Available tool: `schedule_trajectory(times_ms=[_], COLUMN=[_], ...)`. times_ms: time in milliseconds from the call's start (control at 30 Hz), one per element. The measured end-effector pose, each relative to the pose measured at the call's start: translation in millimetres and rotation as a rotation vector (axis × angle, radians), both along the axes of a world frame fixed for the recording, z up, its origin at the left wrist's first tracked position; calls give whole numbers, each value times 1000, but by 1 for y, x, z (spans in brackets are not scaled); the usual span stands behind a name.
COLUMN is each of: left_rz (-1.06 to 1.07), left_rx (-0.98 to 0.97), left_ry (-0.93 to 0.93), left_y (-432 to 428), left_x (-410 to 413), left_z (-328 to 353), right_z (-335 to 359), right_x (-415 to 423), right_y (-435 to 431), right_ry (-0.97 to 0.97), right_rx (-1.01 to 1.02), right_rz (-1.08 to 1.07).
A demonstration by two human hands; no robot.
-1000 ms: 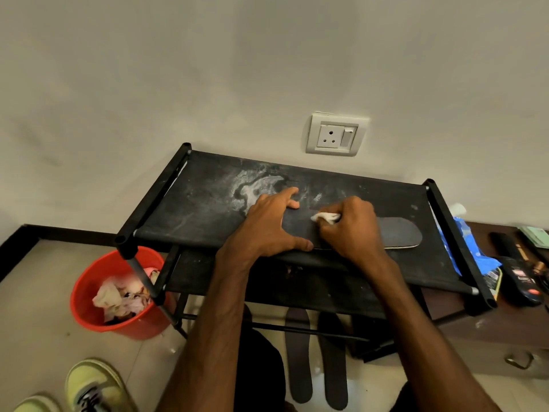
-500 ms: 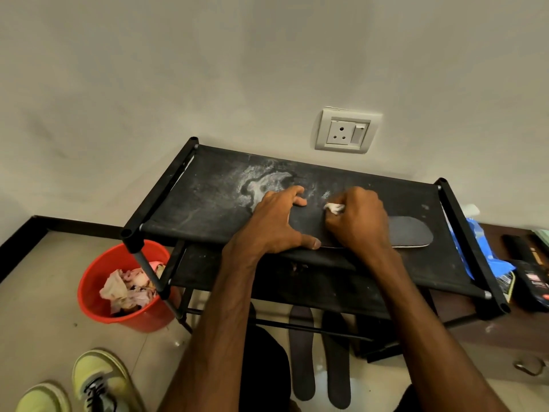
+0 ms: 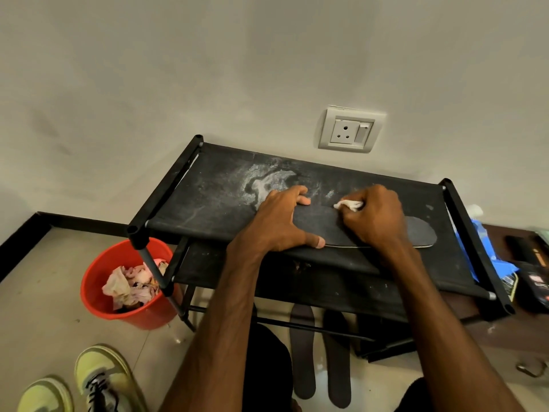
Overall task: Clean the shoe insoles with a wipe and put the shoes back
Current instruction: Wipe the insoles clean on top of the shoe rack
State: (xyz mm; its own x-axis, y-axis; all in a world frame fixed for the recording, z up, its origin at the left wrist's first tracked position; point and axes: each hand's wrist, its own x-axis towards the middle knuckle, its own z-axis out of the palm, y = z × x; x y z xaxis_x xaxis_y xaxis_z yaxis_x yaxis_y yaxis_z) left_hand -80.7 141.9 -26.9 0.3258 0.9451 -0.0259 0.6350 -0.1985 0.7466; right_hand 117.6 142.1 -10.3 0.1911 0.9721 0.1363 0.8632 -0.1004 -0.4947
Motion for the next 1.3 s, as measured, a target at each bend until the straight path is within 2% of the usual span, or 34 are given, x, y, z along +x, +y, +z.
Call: schedule_trajectory(times_ms=[67,200,267,333,433,500,567,733,933,1133,1300], left_rz=[1,1,2,1,-2,-6,-3,18,40,82,94], left_rx=[1,-1,-11,-16,-18,-22,-17,-7,-30,-22,0], left_ry=[5,-16,-31,-31,-31,-28,-22,-54,-128,-141,-136], left_y=[0,1,1,0,-1,-1,-1,3,-2,-2,-6], left_x=[0,-3,-4,-3,0,0,0,-3,-4,-8,-5], left_z=[1,-1,-2,-1,0,1,1,-2,2,5,5], right_z=[-1,-3,-2,-3,-1,-1,-1,-1,0,1,1], right_x=[-16,-49,-51,-39,-12,-7,-19,-56,-34,-58,-43], right_y=[-3,-10,-8,-2,8,10,7,1,16,11,18], right_ry=[-34,31,77,105,71,52,14,44,29,86,18], right_rx=[8,51,14,-35,-27,-22,-22,-28,-28,-76,-38], right_rz=[83,385,431,361,120,63,103,369,115,366,240])
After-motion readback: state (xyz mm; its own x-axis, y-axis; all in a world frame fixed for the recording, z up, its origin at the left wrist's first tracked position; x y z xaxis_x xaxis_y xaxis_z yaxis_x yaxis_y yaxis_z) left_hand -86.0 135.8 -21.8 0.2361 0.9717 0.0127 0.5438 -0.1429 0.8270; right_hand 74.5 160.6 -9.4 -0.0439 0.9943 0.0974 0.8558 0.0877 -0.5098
